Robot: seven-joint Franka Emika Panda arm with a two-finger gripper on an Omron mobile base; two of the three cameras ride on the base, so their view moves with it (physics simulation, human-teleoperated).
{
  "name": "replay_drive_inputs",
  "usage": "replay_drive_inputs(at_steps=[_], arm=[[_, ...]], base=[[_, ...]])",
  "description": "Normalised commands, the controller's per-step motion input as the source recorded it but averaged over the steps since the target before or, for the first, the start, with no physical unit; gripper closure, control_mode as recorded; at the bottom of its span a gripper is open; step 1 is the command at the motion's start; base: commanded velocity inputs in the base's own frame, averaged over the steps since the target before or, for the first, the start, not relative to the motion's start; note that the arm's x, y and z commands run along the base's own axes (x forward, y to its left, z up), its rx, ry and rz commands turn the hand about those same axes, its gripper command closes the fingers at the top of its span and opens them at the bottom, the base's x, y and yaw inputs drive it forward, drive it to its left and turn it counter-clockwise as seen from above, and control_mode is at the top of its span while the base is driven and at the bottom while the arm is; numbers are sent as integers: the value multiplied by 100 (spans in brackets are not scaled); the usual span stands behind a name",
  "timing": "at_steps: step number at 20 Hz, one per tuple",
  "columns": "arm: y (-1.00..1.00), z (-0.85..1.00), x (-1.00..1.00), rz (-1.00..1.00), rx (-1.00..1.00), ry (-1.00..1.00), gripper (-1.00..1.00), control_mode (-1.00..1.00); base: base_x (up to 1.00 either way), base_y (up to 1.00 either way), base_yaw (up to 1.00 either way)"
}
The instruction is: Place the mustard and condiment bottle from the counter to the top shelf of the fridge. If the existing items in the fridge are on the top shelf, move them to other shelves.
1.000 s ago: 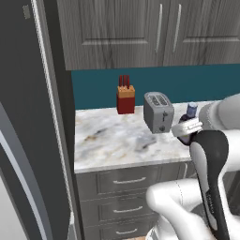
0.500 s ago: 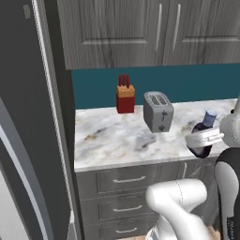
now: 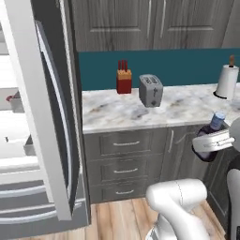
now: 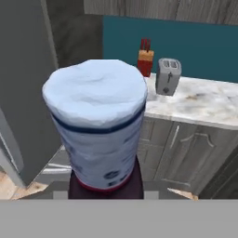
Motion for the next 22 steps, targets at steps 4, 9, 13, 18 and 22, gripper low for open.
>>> replay_drive_inputs(at_steps=[4,9,13,18,22], arm=[[0,0,0,0,0,0,100,100],[0,0,0,0,0,0,100,100],[0,0,0,0,0,0,100,100],[0,0,0,0,0,0,100,100],[0,0,0,0,0,0,100,100]], base=[[-100,100,8],[-100,100,10],[-58,100,7],[20,100,-3],[58,96,-15]])
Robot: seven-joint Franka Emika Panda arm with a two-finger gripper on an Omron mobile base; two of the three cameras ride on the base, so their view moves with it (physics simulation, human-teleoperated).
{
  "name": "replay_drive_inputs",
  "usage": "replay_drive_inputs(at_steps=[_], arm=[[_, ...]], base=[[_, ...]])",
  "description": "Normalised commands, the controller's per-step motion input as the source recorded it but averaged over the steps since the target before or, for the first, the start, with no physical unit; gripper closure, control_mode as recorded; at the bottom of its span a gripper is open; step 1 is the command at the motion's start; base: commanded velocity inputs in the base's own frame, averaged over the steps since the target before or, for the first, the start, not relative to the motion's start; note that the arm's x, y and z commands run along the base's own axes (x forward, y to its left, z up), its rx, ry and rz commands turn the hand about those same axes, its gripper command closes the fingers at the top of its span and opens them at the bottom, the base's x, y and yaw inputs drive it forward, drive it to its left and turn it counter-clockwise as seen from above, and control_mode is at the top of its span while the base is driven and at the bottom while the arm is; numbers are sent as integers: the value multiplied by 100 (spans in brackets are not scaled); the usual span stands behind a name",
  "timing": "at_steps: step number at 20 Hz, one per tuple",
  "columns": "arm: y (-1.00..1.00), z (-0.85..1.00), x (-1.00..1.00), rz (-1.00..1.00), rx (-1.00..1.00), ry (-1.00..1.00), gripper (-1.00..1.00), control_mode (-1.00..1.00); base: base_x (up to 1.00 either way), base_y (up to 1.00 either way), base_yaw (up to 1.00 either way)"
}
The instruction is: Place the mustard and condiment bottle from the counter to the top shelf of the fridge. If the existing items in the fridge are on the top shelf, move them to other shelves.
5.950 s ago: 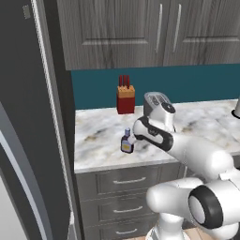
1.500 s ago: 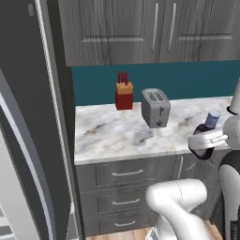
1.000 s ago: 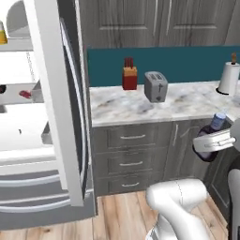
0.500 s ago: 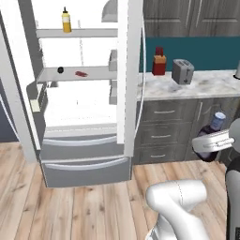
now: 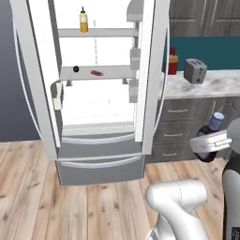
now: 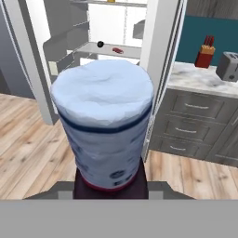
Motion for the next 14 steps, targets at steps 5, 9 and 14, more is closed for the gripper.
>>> replay_drive_inputs(at_steps=[5,9,14], arm=[[0,0,0,0,0,0,100,100],[0,0,0,0,0,0,100,100],[0,0,0,0,0,0,100,100]], base=[[80,87,-13],[100,100,0],[81,77,4]])
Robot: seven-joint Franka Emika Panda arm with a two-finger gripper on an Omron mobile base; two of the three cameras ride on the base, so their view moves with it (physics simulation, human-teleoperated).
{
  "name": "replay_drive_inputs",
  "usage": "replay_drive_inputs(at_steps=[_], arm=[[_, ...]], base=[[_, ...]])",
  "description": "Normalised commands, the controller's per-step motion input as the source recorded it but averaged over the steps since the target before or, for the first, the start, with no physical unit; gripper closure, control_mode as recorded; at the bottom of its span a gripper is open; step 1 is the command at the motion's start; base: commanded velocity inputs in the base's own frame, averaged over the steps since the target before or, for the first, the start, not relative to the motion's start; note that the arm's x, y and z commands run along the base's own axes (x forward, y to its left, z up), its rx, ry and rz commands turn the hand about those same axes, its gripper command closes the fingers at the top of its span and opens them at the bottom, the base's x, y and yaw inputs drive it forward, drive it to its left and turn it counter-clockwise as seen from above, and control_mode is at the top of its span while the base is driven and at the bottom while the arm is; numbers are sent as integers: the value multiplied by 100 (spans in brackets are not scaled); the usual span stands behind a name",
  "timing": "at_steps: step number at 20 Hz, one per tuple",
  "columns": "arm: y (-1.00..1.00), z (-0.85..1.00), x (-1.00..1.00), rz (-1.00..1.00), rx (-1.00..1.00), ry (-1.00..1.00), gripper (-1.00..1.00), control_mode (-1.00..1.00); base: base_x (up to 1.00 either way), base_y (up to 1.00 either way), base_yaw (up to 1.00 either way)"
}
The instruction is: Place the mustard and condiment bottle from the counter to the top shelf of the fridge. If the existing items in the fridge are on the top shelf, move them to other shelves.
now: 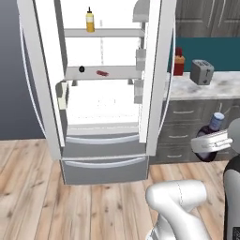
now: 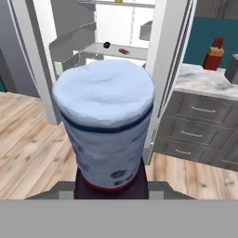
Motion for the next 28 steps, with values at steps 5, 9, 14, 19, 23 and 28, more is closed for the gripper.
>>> replay_drive_inputs(at_steps=[5,9,14,19,23,28], arm=[[0,0,0,0,0,0,100,100],[0,0,0,0,0,0,100,100],[0,0,0,0,0,0,100,100],[0,0,0,0,0,0,100,100],[0,0,0,0,0,0,100,100],[0,0,0,0,0,0,100,100]], base=[[57,-6,0],[92,-3,3],[40,33,0],[28,69,-1],[67,60,-4],[76,27,-14]])
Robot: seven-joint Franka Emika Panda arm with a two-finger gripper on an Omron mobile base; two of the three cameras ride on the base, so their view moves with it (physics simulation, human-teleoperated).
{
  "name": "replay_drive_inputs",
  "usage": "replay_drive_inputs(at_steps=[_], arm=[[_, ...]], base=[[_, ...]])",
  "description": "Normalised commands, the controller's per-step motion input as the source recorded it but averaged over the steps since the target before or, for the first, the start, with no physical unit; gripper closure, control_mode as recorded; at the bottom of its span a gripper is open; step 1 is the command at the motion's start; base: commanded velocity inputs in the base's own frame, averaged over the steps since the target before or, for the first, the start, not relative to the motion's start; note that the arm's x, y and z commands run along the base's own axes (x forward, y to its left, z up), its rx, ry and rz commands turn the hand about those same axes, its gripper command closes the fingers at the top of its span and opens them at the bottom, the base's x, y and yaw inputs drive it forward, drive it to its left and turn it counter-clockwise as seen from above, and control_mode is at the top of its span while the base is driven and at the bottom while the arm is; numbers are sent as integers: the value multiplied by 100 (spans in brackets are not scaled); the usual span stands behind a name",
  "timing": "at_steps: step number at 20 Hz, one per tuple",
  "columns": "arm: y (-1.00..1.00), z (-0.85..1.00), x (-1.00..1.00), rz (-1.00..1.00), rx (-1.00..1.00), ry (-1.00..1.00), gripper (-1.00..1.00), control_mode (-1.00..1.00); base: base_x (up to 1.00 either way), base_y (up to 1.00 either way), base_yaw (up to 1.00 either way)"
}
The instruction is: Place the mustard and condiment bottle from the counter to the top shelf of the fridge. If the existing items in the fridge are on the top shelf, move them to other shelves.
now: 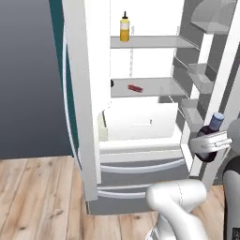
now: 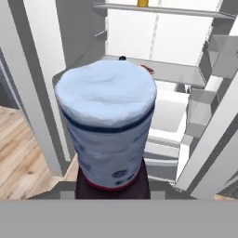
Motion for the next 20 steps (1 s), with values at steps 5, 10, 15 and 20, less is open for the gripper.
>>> replay_drive_inputs(at_steps=[5,10,15,20], arm=[[0,0,0,0,0,0,100,100],[0,0,0,0,0,0,100,100],[0,0,0,0,0,0,100,100],[0,0,0,0,0,0,100,100]], base=[[50,0,-28],[65,14,-20],[72,11,-10],[53,29,-3]])
